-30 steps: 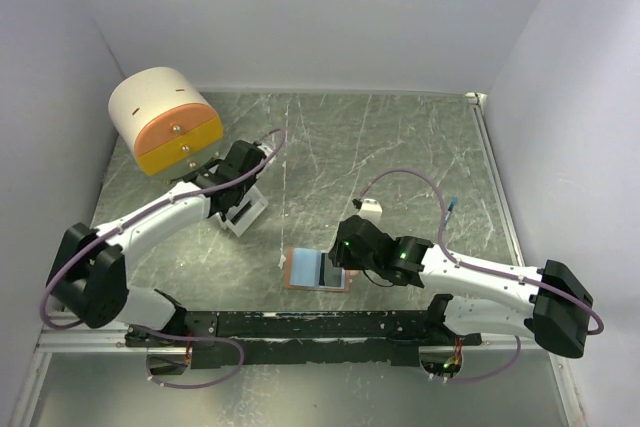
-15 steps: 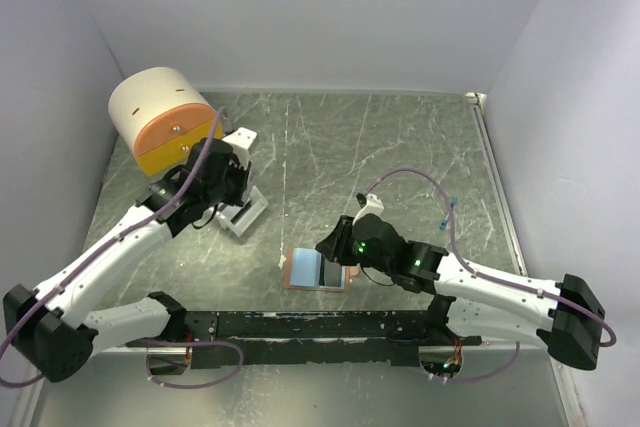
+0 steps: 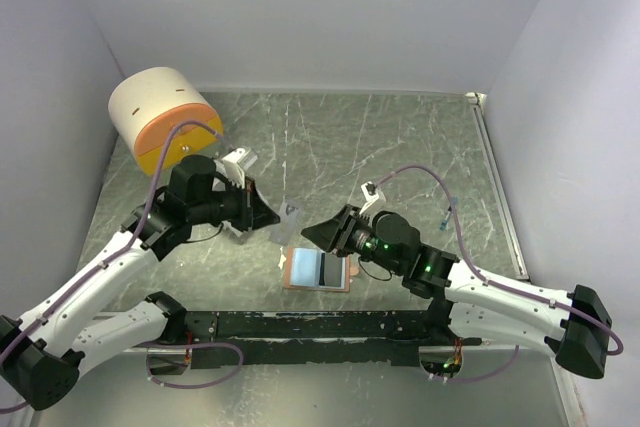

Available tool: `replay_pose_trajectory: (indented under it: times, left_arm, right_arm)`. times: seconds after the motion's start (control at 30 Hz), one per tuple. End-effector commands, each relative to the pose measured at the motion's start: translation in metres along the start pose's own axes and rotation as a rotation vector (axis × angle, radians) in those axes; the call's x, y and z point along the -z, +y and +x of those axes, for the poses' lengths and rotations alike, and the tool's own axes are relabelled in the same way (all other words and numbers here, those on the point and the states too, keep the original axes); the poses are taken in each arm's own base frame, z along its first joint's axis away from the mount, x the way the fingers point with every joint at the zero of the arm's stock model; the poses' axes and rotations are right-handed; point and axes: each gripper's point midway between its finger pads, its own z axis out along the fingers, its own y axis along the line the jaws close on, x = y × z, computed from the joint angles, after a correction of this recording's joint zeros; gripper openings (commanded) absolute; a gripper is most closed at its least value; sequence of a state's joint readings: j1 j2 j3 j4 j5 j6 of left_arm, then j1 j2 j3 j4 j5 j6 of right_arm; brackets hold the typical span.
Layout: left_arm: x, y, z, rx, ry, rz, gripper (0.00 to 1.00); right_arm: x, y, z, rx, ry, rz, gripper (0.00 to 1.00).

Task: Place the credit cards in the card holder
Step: Pick up the credit card from the storage box.

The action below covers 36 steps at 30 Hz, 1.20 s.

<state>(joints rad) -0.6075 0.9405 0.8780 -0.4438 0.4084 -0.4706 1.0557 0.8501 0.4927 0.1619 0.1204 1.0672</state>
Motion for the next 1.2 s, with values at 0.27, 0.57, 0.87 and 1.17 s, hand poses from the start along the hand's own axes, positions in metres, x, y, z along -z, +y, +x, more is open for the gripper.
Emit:
replay_pose_trajectory:
  times: [0.27, 0.57, 0.87, 1.17]
  left_arm:
    - [0.026, -0.071, 0.011, 0.160, -0.010, 0.406, 0.07]
    - [0.019, -0.064, 0.015, 0.192, 0.009, 0.380, 0.07]
    - [0.013, -0.046, 0.011, 0.197, 0.003, 0.247, 0.10]
    - [0.013, -0.064, 0.016, 0.223, 0.054, 0.378, 0.12]
  right_arm:
    - [0.002, 0.023, -0.012, -0.038, -0.046, -0.091, 0.36]
    - [0.005, 0.024, -0.010, -0.042, -0.049, -0.124, 0.25]
    - [0.021, 0.027, -0.016, -0.023, -0.086, -0.170, 0.11]
    - [0.040, 0.044, -0.023, 0.024, -0.124, -0.280, 0.00]
